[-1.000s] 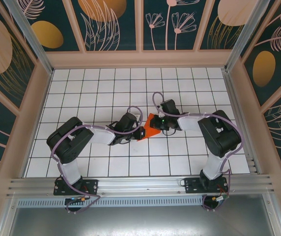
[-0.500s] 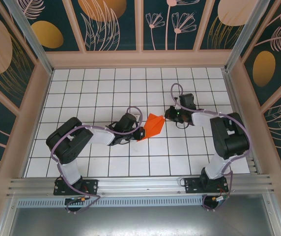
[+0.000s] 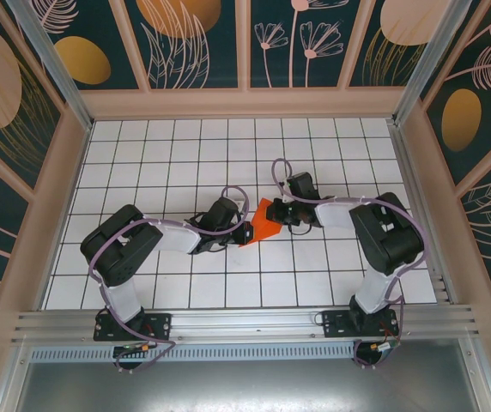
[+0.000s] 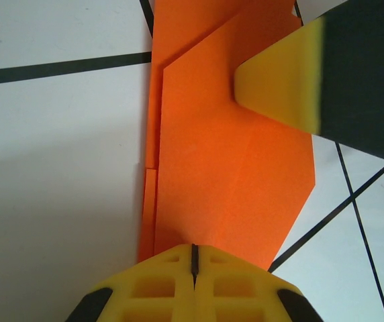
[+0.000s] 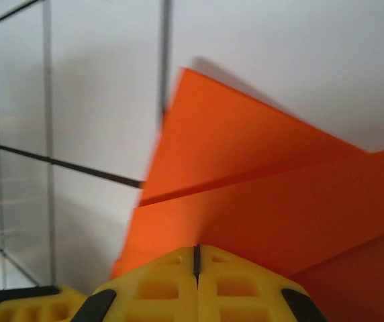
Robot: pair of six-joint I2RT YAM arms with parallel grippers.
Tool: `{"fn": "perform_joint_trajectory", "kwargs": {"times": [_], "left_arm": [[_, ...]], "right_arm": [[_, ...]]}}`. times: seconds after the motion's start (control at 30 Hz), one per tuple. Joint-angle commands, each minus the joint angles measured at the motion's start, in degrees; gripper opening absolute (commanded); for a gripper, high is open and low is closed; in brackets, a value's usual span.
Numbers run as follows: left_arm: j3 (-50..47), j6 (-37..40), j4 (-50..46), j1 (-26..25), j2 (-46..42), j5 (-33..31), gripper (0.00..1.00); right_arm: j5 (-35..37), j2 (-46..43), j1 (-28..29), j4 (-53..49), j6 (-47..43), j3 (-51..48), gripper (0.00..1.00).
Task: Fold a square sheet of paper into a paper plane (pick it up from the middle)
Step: Fourth fold the wing at the center of the table.
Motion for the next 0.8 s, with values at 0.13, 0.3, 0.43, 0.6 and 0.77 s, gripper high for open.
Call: {"fn": "perform_joint_trajectory", "kwargs": {"times": [0.13,0.3,0.43,0.6,0.77], "left_arm": [[-2.8,0.9,-12.3,-0.2,2.2,0.7,0.0],[-2.6,0.6,-11.7,-0.2,2.3,0.9,0.0],[-2.6,-0.5,-10.4,-0.2,2.1,1.1,0.0],[-2.7,-2.1,-9.2,-0.2,1.6,0.6,0.0],[-2.9,-3.2,-8.2,-0.2,1.0,0.5,0.0]], "right_arm": [[2.4,3.3,-9.7,-0.7,-2.1,3.1,0.0],[3.7,1.9,-12.9,-4.2,-3.6,5.3,0.0],[2.3,-4.2,-11.0,-4.5,-2.7,3.4,0.0],[-1.3,-9.6,-5.3,-0.2,2.5,-1.7,0.0],[-3.4,-8.1,0.1,3.7,7.0,-3.2,0.0]]}}
